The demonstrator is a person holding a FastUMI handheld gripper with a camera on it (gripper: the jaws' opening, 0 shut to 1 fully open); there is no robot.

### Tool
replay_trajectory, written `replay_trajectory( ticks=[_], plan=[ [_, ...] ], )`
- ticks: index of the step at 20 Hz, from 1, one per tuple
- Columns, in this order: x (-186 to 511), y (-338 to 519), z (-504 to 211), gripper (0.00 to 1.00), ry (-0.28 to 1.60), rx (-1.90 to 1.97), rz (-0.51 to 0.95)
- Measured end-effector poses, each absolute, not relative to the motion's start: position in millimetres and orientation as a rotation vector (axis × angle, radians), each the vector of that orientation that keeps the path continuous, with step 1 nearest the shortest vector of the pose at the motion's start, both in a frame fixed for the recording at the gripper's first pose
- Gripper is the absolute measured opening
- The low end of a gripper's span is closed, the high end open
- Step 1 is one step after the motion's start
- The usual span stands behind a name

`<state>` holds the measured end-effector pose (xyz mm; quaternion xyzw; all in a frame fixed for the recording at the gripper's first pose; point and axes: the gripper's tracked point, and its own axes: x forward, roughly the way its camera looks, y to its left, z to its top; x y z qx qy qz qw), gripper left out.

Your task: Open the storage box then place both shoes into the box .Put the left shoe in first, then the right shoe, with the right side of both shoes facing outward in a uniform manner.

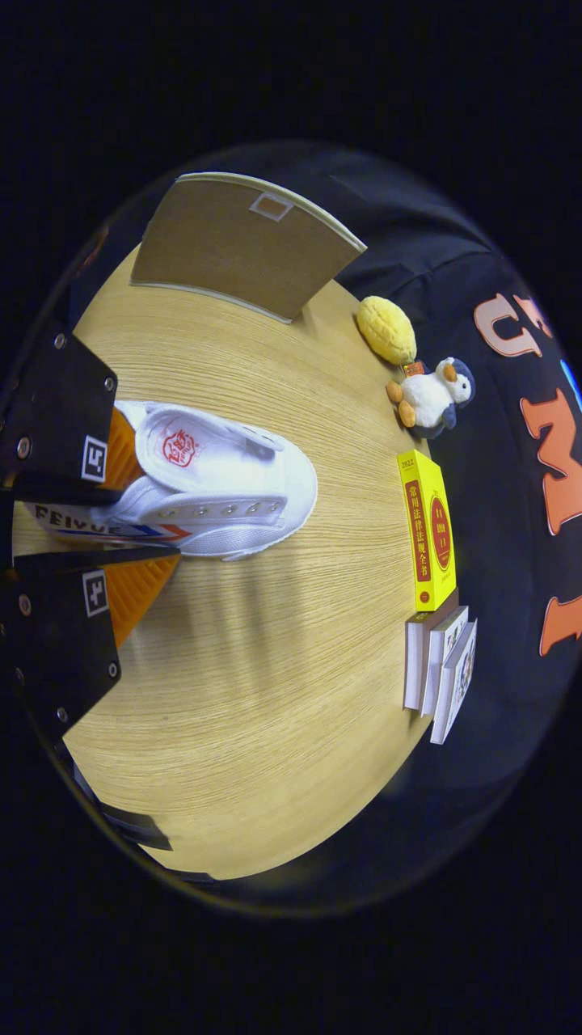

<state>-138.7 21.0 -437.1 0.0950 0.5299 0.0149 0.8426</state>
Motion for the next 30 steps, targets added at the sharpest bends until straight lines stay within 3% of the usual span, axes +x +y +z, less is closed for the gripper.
replay_trajectory(
  ticks=[1,2,4,16,30],
  plan=[
    [-139.3,16.1,-438.6,0.22,1.122,0.175,0.010],
    [-138.9,15.3,-437.6,0.07,1.121,0.174,0.000],
    [-137.7,11.9,-435.9,0.01,1.125,0.194,-0.021],
    [-93.4,35.3,-340.5,0.01,1.037,0.283,-0.005],
    [-64.5,154.7,-259.2,0.01,1.069,0.204,0.198]
  ],
)
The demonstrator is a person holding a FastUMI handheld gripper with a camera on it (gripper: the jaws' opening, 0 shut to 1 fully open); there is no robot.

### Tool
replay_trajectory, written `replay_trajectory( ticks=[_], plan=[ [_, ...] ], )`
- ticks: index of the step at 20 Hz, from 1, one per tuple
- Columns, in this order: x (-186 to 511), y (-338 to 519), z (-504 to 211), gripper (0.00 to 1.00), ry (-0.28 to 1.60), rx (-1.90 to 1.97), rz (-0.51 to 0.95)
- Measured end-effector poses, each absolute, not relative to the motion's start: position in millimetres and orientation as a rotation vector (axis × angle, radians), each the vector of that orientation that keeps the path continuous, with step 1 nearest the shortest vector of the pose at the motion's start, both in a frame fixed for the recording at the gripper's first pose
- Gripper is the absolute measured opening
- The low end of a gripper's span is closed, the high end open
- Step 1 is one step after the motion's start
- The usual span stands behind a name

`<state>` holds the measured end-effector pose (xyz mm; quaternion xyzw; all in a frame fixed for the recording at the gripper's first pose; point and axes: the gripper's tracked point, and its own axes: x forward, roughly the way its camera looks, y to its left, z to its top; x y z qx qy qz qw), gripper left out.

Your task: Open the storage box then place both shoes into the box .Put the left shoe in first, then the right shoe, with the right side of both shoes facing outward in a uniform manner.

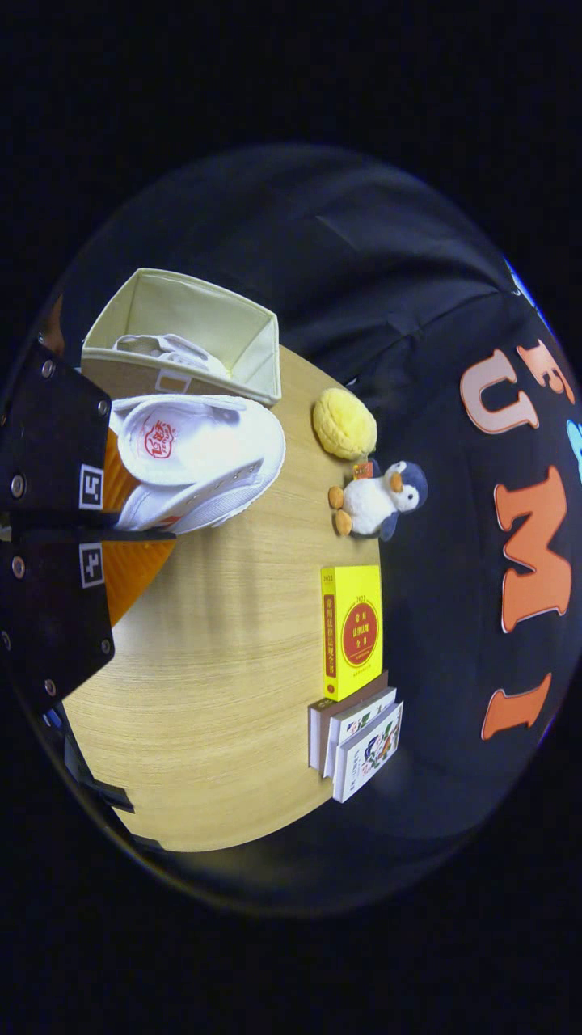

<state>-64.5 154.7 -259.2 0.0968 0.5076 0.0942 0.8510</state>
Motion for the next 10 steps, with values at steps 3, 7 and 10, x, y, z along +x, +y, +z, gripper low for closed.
replay_trajectory(
  ticks=[3,7,10],
  plan=[
    [-62.4,185.7,-241.3,0.01,1.081,0.220,0.252],
    [-56.0,224.6,-218.7,0.01,1.088,0.259,0.315],
    [-54.4,250.3,-213.4,0.01,1.110,0.270,0.339]
  ],
)
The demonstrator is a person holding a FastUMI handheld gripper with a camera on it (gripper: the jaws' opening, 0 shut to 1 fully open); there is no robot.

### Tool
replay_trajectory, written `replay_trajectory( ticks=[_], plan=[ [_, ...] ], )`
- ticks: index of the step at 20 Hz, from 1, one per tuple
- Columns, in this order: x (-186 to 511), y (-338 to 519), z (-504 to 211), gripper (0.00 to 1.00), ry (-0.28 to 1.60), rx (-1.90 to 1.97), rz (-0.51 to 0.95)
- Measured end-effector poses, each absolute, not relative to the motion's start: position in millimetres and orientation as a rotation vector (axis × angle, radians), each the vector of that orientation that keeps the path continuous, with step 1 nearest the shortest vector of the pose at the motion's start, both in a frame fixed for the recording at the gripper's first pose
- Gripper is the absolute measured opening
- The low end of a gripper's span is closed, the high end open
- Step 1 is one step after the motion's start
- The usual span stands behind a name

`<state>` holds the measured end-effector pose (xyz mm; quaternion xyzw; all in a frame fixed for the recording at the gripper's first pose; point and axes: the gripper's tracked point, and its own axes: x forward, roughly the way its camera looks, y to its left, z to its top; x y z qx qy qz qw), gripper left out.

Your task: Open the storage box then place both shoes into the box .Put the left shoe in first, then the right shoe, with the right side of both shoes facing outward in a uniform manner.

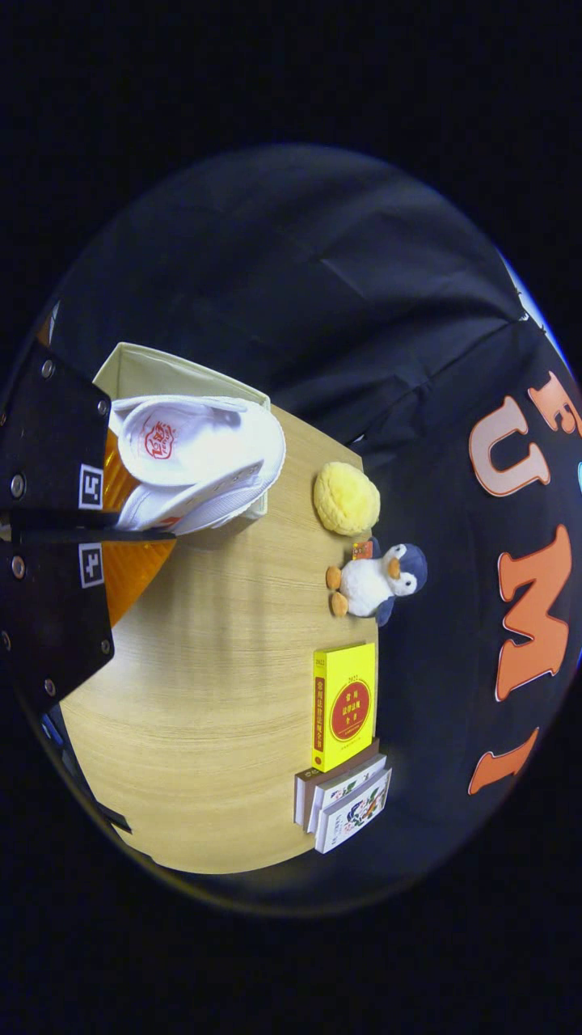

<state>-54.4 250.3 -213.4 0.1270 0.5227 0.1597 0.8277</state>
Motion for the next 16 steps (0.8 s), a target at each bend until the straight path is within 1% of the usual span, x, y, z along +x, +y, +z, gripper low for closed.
replay_trajectory(
  ticks=[4,7,16],
  plan=[
    [-56.9,286.0,-215.7,0.01,1.150,0.284,0.365],
    [-58.4,304.7,-220.4,0.01,1.173,0.289,0.357],
    [-69.0,329.4,-260.5,0.03,1.269,0.299,0.201]
  ],
)
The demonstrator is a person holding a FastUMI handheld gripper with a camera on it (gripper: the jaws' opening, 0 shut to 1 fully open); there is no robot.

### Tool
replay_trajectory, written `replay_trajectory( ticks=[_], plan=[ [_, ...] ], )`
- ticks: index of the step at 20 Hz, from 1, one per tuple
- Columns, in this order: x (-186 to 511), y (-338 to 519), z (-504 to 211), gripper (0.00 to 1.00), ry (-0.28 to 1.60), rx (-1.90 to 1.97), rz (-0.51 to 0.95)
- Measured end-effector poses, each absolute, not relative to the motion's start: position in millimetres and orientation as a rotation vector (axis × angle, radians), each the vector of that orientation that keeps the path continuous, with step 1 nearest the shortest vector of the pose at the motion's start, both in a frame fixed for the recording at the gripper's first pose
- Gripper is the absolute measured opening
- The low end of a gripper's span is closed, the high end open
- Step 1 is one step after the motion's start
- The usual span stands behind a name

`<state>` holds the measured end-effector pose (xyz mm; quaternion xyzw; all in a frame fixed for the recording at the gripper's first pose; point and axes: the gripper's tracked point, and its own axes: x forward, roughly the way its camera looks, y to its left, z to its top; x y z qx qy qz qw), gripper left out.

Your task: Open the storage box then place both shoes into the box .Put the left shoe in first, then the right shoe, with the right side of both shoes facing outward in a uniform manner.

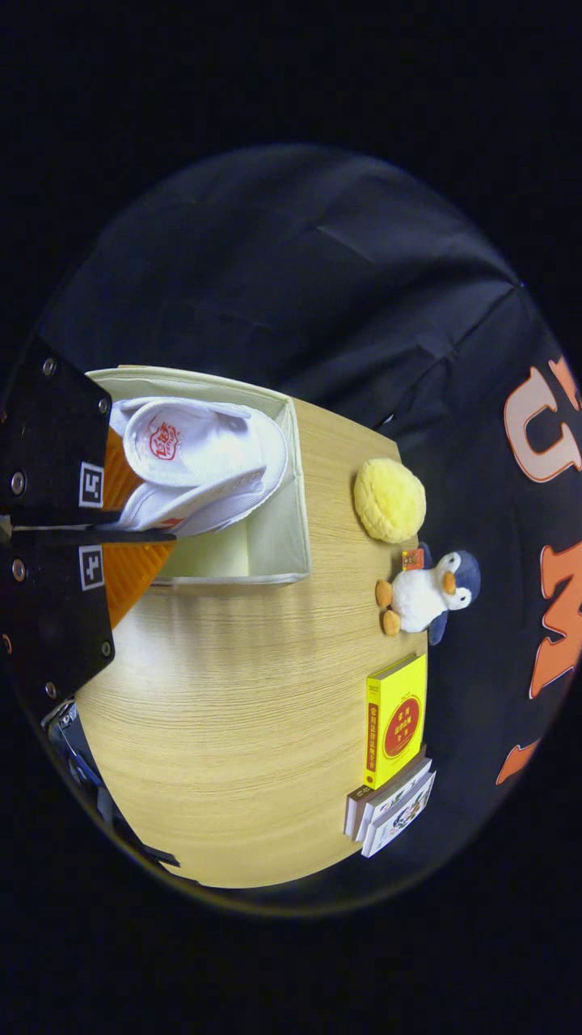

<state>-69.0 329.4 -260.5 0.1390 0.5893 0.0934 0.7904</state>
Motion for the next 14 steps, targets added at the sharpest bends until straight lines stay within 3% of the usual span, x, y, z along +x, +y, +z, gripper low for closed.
replay_trajectory(
  ticks=[7,10,14],
  plan=[
    [-71.0,330.5,-291.1,0.07,1.293,0.305,0.041],
    [-71.8,350.0,-286.9,0.22,1.288,0.347,0.105],
    [-67.4,347.3,-270.1,0.31,1.242,0.367,0.185]
  ],
)
